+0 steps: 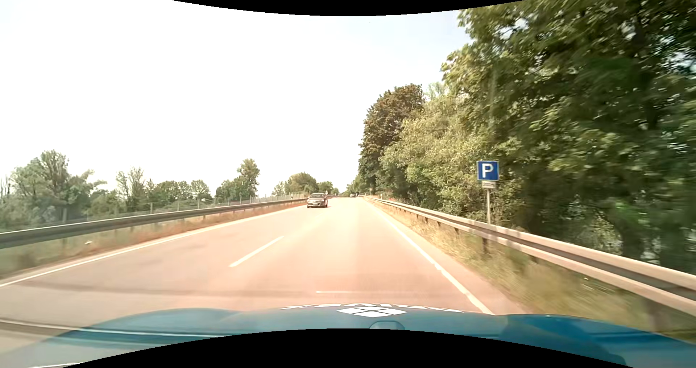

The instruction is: Follow the waypoints while adhering to traffic rules and regulations

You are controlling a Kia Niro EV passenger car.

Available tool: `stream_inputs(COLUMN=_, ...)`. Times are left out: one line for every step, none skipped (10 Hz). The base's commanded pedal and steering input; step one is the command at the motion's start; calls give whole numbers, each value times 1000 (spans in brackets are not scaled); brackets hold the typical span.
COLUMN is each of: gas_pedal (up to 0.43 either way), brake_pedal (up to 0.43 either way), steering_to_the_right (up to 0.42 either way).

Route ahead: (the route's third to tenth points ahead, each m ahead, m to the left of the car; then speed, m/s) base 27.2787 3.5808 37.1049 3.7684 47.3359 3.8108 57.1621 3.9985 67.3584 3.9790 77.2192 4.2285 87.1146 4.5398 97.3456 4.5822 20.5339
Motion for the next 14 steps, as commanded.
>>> stream_inputs(gas_pedal=157, brake_pedal=0, steering_to_the_right=-3)
stream_inputs(gas_pedal=157, brake_pedal=0, steering_to_the_right=-3)
stream_inputs(gas_pedal=157, brake_pedal=0, steering_to_the_right=-3)
stream_inputs(gas_pedal=157, brake_pedal=0, steering_to_the_right=-3)
stream_inputs(gas_pedal=157, brake_pedal=0, steering_to_the_right=-3)
stream_inputs(gas_pedal=157, brake_pedal=0, steering_to_the_right=-3)
stream_inputs(gas_pedal=157, brake_pedal=0, steering_to_the_right=-3)
stream_inputs(gas_pedal=157, brake_pedal=0, steering_to_the_right=-3)
stream_inputs(gas_pedal=157, brake_pedal=0, steering_to_the_right=-3)
stream_inputs(gas_pedal=157, brake_pedal=0, steering_to_the_right=-3)
stream_inputs(gas_pedal=157, brake_pedal=0, steering_to_the_right=-3)
stream_inputs(gas_pedal=157, brake_pedal=0, steering_to_the_right=-2)
stream_inputs(gas_pedal=157, brake_pedal=0, steering_to_the_right=-3)
stream_inputs(gas_pedal=157, brake_pedal=0, steering_to_the_right=-3)
